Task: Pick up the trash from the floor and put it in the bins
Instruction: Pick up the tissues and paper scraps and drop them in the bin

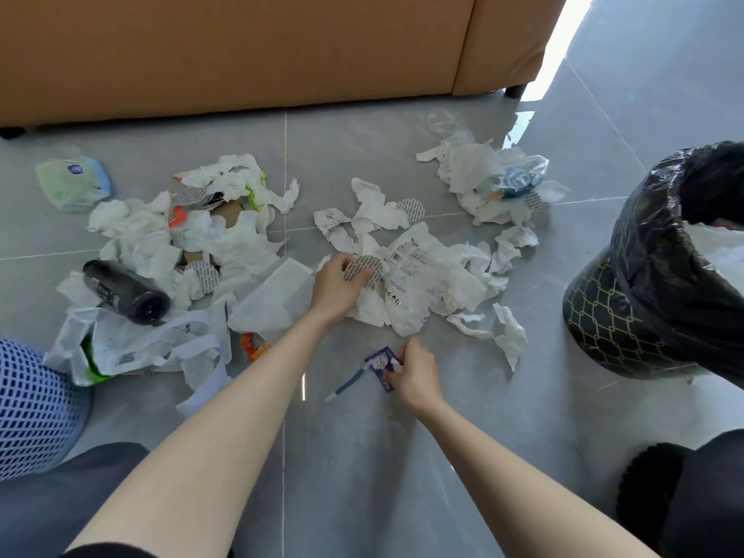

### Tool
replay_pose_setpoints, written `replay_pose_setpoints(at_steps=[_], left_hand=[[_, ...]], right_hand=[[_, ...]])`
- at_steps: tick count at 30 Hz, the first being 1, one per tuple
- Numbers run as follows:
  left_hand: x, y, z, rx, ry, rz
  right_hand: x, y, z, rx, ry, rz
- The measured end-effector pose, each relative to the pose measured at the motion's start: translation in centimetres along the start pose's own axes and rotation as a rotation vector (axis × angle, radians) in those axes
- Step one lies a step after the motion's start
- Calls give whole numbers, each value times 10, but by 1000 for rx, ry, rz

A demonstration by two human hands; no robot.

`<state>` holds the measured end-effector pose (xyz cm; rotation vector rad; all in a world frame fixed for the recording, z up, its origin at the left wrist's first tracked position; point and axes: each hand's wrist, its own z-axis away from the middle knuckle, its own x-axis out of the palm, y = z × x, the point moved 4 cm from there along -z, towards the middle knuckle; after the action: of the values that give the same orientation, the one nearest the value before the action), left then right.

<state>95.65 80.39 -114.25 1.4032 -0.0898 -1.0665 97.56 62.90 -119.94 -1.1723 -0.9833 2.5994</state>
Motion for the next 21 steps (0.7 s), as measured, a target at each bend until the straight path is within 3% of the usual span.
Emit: replay_pose_setpoints(at_steps=[3,7,10,18,21], left_hand=[[-3,19,5,35,28,96],[1,42,10,69,54,208],[13,56,16,74,40,241],[34,58,18,74,2,209],[36,55,15,77,-11,204]], right_hand=[[-22,11,5,-28,38,-138],[-80,30,7,21,243,-395],[-119,49,2,81,327,-375],[-115,60,-21,124,70,-231],[-102,63,-24,104,48,-224]])
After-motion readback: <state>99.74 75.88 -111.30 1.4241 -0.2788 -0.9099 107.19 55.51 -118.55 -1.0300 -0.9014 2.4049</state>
